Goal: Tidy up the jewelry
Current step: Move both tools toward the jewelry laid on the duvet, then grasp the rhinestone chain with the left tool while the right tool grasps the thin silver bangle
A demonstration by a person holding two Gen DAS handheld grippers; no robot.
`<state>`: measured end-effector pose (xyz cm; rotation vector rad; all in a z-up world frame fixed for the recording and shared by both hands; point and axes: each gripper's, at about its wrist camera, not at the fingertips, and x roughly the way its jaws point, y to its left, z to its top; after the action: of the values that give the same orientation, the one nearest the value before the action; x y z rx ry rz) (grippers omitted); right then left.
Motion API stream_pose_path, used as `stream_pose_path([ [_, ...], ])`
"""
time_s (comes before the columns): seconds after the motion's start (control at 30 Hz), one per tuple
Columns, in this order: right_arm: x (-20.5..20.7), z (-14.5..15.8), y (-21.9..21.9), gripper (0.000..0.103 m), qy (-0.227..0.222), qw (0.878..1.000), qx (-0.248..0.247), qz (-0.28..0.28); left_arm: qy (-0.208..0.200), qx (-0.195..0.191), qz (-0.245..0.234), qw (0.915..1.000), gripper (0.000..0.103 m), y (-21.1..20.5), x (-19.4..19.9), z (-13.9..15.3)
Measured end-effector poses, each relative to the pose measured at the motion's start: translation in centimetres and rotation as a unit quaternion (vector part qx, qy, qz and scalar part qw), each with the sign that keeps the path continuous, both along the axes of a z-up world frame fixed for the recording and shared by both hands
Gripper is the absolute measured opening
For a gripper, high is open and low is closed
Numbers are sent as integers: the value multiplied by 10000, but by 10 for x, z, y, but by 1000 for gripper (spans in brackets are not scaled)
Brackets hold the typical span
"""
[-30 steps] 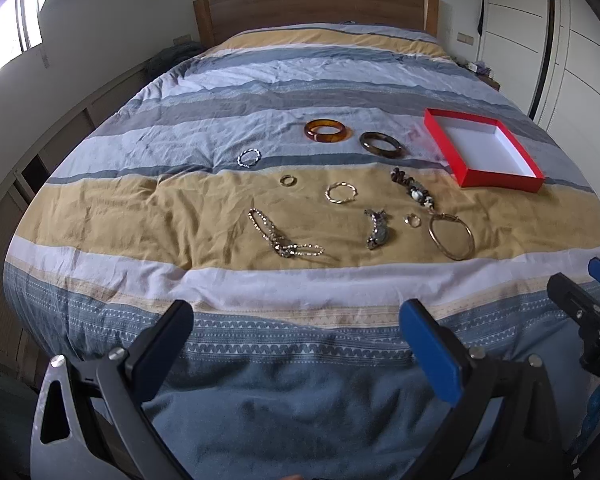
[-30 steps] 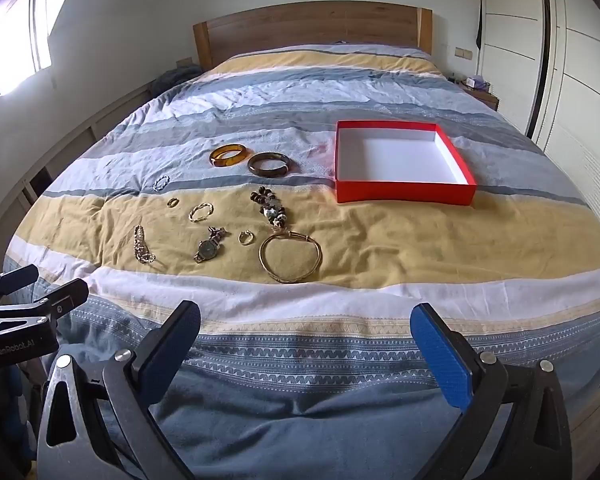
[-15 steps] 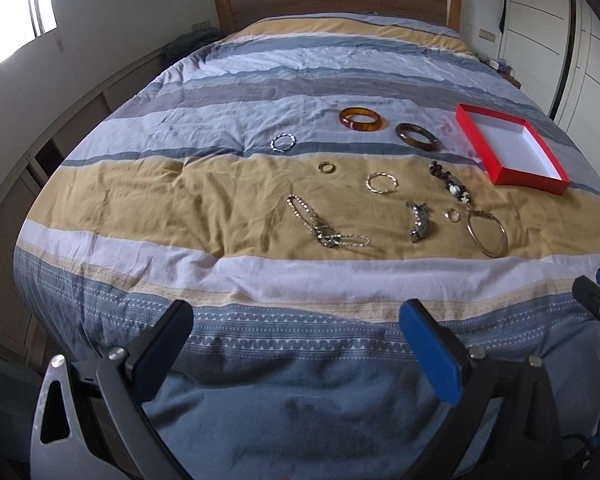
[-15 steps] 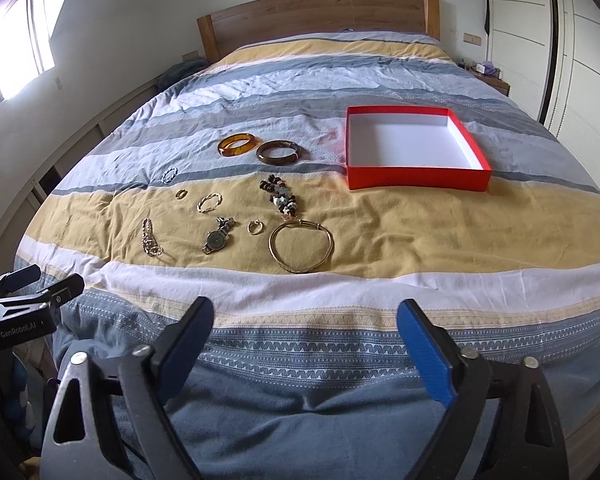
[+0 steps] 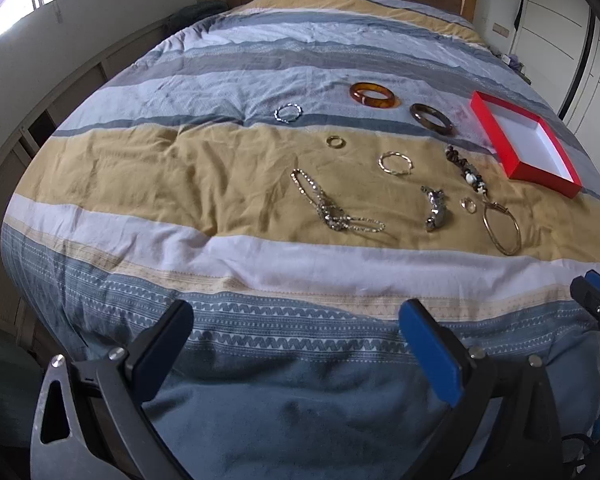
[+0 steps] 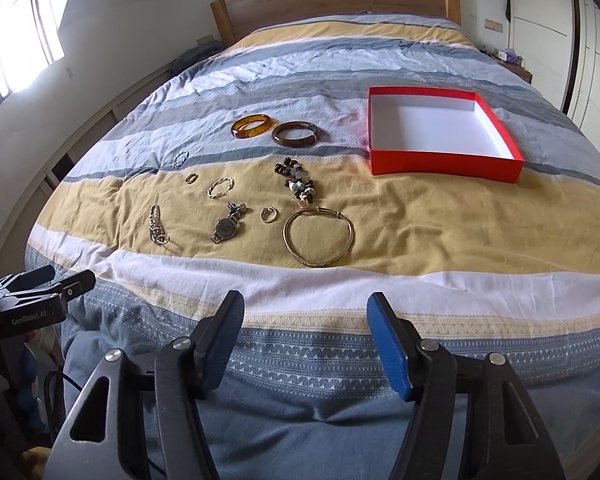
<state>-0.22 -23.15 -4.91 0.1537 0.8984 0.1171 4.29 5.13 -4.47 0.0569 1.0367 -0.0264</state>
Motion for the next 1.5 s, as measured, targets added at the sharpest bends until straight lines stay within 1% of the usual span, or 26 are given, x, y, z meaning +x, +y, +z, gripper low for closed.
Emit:
stream_pose_path([
  [0.17, 20, -9, 4, 48, 150, 9996, 80, 237, 169, -144, -15, 9998, 103, -5, 20, -6],
  [0.33, 47, -23, 12, 35, 350, 9980, 135, 512, 374, -276, 35, 9989, 102, -5, 54, -18],
  [0.43, 65, -34, 16, 30, 507, 9966, 195, 620, 484, -436, 111, 9978, 102, -4, 73, -27],
  [0.63, 100, -56, 23, 24, 784, 9938, 179, 774, 641, -556, 176, 9962, 99, -7, 106, -46],
  [0.67, 105, -60, 24, 23, 827, 9933, 174, 792, 687, -569, 195, 9958, 96, -8, 110, -51],
  [0.73, 114, -67, 25, 22, 904, 9925, 161, 806, 810, -633, 220, 9945, 86, -9, 117, -60],
  [0.77, 118, -70, 26, 21, 929, 9922, 171, 807, 887, -674, 225, 9935, 77, -9, 121, -65],
  [0.8, 121, -72, 26, 21, 938, 9921, 165, 814, 979, -718, 224, 9924, 70, -9, 125, -71],
  [0.83, 124, -75, 26, 21, 945, 9919, 159, 832, 1043, -726, 226, 9916, 70, -9, 128, -76],
  [0.97, 131, -80, 27, 19, 966, 9913, 174, 881, 1082, -737, 259, 9911, 69, -10, 133, -85],
  [1.03, 135, -85, 27, 19, 989, 9908, 205, 906, 1054, -723, 263, 9915, 67, -10, 133, -86],
  [1.13, 138, -88, 27, 16, 990, 9903, 225, 953, 961, -606, 218, 9933, 60, -12, 134, -86],
  [1.17, 139, -88, 27, 15, 984, 9901, 232, 972, 917, -579, 206, 9939, 55, -12, 133, -85],
  [1.2, 140, -89, 26, 12, 984, 9899, 253, 985, 883, -547, 193, 9944, 48, -12, 133, -84],
  [1.23, 141, -89, 25, 8, 992, 9897, 290, 992, 859, -523, 180, 9948, 45, -11, 133, -83],
  [1.3, 142, -89, 23, 5, 1005, 9893, 361, 996, 806, -492, 184, 9954, 24, -10, 132, -80],
  [1.33, 142, -88, 22, 5, 1005, 9891, 409, 998, 788, -464, 192, 9956, 19, -8, 131, -79],
  [1.4, 140, -85, 19, 4, 967, 9892, 522, 972, 754, -493, 196, 9957, 12, -4, 130, -75],
  [1.5, 133, -75, 16, 4, 884, 9895, 694, 903, 665, -493, 178, 9964, 9, -1, 124, -67],
])
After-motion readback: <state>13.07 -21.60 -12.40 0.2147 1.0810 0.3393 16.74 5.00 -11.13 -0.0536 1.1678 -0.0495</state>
